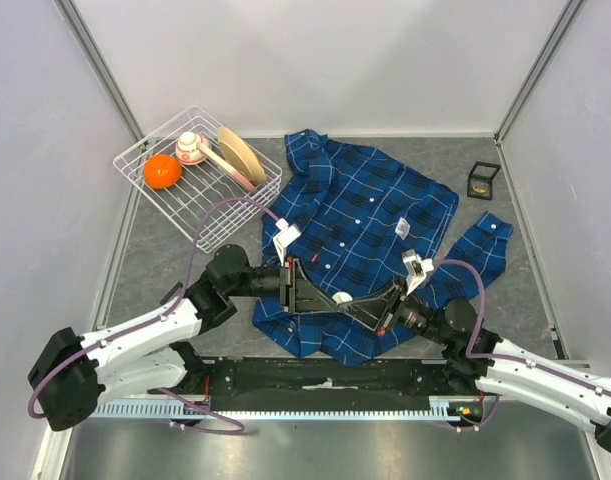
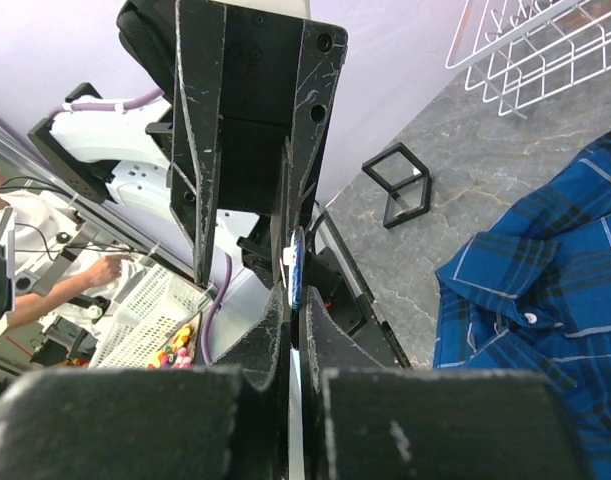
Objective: Remove the brooch from the garment
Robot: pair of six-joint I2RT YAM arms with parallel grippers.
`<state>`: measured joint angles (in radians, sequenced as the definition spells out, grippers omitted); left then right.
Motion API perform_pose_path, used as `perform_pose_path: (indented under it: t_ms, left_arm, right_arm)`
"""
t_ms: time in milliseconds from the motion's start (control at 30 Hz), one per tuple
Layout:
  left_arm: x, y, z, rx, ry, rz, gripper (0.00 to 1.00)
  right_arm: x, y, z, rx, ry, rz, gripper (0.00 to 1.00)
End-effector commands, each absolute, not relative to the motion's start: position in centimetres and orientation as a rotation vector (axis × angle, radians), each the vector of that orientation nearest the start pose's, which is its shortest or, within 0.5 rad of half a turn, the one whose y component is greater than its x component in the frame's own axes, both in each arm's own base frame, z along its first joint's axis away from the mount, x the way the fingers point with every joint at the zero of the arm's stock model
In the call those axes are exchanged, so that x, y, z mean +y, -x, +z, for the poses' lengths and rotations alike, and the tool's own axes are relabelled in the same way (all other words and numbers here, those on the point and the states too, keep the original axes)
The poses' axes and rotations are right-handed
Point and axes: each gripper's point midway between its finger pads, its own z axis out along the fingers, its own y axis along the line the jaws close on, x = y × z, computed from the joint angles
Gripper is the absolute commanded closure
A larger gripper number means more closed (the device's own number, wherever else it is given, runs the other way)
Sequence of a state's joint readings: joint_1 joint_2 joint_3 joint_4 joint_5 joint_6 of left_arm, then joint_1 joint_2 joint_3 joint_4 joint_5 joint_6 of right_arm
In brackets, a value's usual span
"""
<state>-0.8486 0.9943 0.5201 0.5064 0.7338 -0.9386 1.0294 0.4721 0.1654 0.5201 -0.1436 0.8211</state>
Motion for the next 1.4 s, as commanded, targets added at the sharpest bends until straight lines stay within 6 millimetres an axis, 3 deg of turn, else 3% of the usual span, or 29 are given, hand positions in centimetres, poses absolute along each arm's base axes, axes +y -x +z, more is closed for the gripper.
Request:
perform_pose_path:
  t_ms: [0, 233, 267, 367, 600, 700, 1067, 1233, 1367]
  left_arm:
    - [-32.7, -9.6, 26.5, 1.796, -0.634, -1.898, 0.59]
    - [-31.9, -9.9, 27.6, 1.756, -0.606, -1.849, 0.6]
    - [-31.8, -10.5, 26.4, 1.82, -0.578, -1.783, 0.6]
    - [-31.4, -11.2, 26.1, 1.838, -0.559, -1.699, 0.55]
    - [-32.5, -10.8, 26.0, 1.825, -0.568, -1.821, 0.51]
    - [-32.7, -10.6, 26.6, 1.799, -0.583, -1.857, 0.55]
    - [-32.6, -10.0, 26.9, 1.772, -0.622, -1.883, 0.82]
    - [-32.4, -9.7, 27.2, 1.746, -0.651, -1.876, 0.97]
    - [-32.2, -9.8, 27.3, 1.714, -0.655, -1.852, 0.98]
  right_arm:
    - [26.9, -8.4, 28.1, 1.389, 0.359, 1.7, 1.0]
    - [26.6, -8.6, 27.8, 1.407, 0.357, 1.666, 1.0]
    - [26.5, -8.6, 27.8, 1.407, 0.357, 1.666, 1.0]
    - [26.3, -8.3, 28.0, 1.398, 0.368, 1.668, 1.0]
    - [26.8, -8.1, 28.5, 1.381, 0.396, 1.683, 1.0]
    - [26.9, -8.2, 28.5, 1.388, 0.398, 1.682, 1.0]
    - [26.6, -8.9, 28.2, 1.395, 0.348, 1.652, 1.0]
    - [26.3, -10.7, 27.0, 1.48, 0.215, 1.609, 1.0]
    - [26.3, -11.6, 25.5, 1.554, 0.104, 1.608, 1.0]
